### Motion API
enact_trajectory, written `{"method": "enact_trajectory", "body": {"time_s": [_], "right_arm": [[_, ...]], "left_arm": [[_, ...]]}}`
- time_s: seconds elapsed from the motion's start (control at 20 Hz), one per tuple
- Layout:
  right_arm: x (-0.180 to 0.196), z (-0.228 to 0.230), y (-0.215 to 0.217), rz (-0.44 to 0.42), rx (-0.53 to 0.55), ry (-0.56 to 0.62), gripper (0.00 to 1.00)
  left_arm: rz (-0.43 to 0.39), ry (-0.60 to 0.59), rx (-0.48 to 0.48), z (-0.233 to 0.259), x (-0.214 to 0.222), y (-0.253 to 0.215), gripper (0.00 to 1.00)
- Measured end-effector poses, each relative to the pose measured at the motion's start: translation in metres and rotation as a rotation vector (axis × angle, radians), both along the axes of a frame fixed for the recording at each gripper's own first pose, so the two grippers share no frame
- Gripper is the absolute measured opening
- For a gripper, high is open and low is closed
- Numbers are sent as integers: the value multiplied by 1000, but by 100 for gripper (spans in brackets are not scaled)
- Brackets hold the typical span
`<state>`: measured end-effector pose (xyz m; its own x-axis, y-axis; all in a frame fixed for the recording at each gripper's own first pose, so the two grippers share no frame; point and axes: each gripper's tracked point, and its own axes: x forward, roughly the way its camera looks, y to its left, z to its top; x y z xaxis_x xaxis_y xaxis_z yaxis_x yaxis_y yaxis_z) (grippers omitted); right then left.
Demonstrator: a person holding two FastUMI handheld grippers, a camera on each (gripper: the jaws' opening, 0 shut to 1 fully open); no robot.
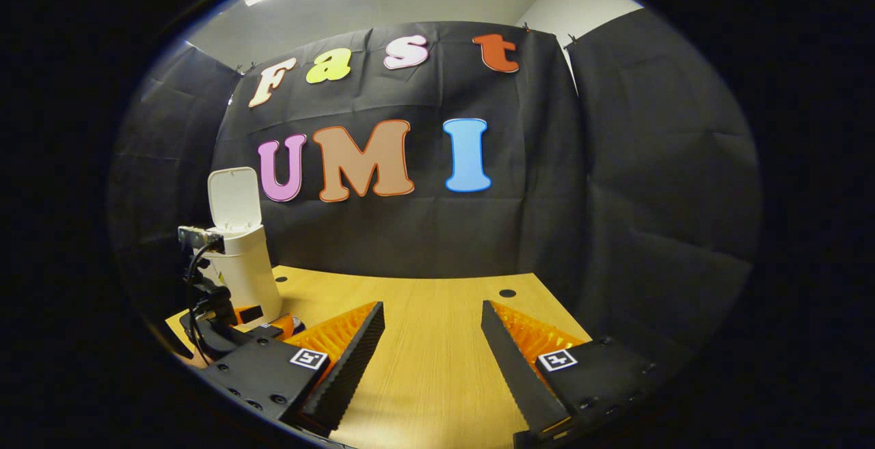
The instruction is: Press the lid of the desktop garbage bin to open it, pick up the crumpled paper on the desktop and throw it into the bin, then pick up the pop can on the desktop and drop it into the bin, and finally close the garbage bin lid.
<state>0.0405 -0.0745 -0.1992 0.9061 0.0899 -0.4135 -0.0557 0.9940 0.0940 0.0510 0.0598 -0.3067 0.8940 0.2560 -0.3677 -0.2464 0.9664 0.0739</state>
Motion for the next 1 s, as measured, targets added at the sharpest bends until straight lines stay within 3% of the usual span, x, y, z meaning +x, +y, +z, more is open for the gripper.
{"method": "enact_trajectory", "body": {"time_s": [0.15,0.25,0.3,0.4,0.5,0.55,0.6,0.65,1.0], "right_arm": [[-3,-7,-7,-18,-24,22,100],[-5,-10,-10,-21,-40,28,96],[-7,-12,-12,-19,-48,30,100],[-9,-17,-10,-10,-64,44,95],[-12,-22,-6,6,-79,65,100],[-13,-23,-4,14,-87,69,96],[-14,-21,-2,23,-93,66,100],[-13,-18,3,30,-98,60,96],[2,5,35,89,-61,10,96]], "left_arm": [[14,42,-19,-26,4,3,90],[20,64,-17,-41,8,6,90],[15,80,-19,-49,10,6,90],[10,118,-20,-67,14,8,91],[12,167,-28,-84,12,10,91],[22,173,-28,-85,12,13,90],[21,154,-27,-81,15,15,80],[27,149,-30,-74,13,14,78],[-52,23,-2,22,18,0,76]]}}
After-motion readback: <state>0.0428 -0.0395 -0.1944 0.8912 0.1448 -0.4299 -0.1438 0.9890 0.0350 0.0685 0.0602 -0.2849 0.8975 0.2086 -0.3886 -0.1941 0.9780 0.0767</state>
